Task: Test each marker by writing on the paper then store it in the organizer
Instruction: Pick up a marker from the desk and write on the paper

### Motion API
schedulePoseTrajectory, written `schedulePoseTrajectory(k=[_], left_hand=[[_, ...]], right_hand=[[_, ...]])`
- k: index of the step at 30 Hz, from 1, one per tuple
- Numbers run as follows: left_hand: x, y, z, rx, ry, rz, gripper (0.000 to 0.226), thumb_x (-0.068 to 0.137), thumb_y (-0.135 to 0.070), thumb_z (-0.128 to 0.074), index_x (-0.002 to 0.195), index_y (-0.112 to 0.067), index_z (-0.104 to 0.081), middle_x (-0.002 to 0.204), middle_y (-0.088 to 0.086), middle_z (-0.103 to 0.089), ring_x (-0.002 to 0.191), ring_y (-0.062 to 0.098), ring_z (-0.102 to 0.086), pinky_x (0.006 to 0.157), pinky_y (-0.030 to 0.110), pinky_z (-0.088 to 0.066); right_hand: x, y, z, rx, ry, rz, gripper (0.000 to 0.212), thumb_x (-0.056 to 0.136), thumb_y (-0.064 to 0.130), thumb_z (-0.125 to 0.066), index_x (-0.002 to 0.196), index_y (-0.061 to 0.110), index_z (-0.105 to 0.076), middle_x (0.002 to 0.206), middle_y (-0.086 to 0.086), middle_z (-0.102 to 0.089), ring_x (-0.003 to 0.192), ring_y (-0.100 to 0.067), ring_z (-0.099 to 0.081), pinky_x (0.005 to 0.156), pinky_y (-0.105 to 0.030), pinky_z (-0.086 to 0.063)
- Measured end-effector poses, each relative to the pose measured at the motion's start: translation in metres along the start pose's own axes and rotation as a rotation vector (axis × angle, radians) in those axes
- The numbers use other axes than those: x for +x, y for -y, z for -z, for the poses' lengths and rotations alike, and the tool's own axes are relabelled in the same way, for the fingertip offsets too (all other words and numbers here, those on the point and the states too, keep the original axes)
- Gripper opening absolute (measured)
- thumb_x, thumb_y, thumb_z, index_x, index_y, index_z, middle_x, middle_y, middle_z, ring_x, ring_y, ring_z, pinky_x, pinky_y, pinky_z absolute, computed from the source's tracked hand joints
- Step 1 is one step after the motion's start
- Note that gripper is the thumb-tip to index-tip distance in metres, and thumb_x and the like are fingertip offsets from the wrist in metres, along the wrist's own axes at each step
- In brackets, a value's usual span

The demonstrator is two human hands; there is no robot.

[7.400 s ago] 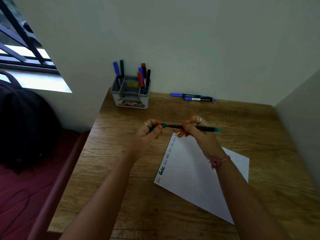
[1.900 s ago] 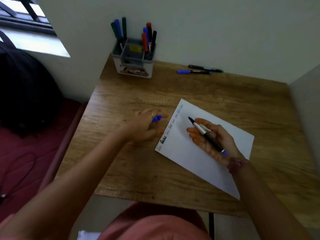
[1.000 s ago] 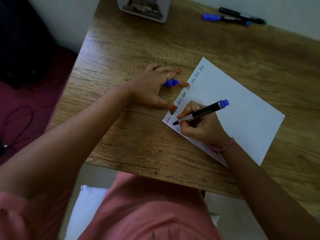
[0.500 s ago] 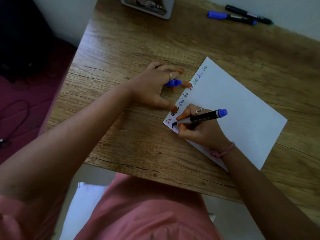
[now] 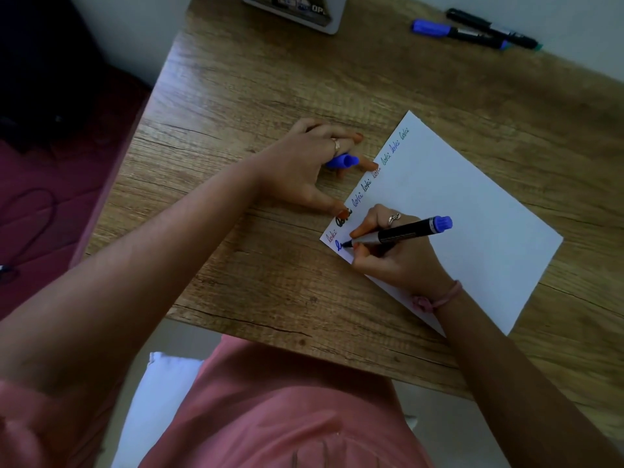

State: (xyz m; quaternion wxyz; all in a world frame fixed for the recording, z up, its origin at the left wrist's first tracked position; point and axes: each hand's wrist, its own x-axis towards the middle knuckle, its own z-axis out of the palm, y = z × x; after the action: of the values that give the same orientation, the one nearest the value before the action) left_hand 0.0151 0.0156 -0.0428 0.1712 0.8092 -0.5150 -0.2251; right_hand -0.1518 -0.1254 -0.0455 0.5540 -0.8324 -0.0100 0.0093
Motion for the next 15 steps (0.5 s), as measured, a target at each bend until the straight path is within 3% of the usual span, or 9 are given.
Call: schedulePoseTrajectory(k=[7,15], left_hand=[[0.0001,-0.0006,-0.0001,-0.003,0.004,-0.007,0.099,0.06,-0.076,-0.048,0.142,-0.022,-0.037,0.153,-0.003,-0.024,0.138,0.009,-0.018,0.104,0.019,0.0],[-0.0011,-0.0008,0.0008,-0.013,-0.01,-0.016,0.094,0.064,-0.07,-0.055,0.142,-0.022,-0.036,0.153,-0.003,-0.025,0.137,0.009,-0.018,0.101,0.016,0.001]], right_hand=[[0.0001,0.0012,-0.0014,-0.02,-0.02,-0.013,0.017,0.071,0.02,-0.062,0.078,0.005,-0.062,0.074,0.021,-0.058,0.069,0.004,-0.058,0.059,-0.007,-0.043],[0.0004,-0.0001,-0.0006,-0.031,-0.045,-0.013,0.013,0.071,0.023,-0.063,0.078,0.013,-0.06,0.073,0.022,-0.061,0.063,-0.004,-0.058,0.057,-0.01,-0.043]])
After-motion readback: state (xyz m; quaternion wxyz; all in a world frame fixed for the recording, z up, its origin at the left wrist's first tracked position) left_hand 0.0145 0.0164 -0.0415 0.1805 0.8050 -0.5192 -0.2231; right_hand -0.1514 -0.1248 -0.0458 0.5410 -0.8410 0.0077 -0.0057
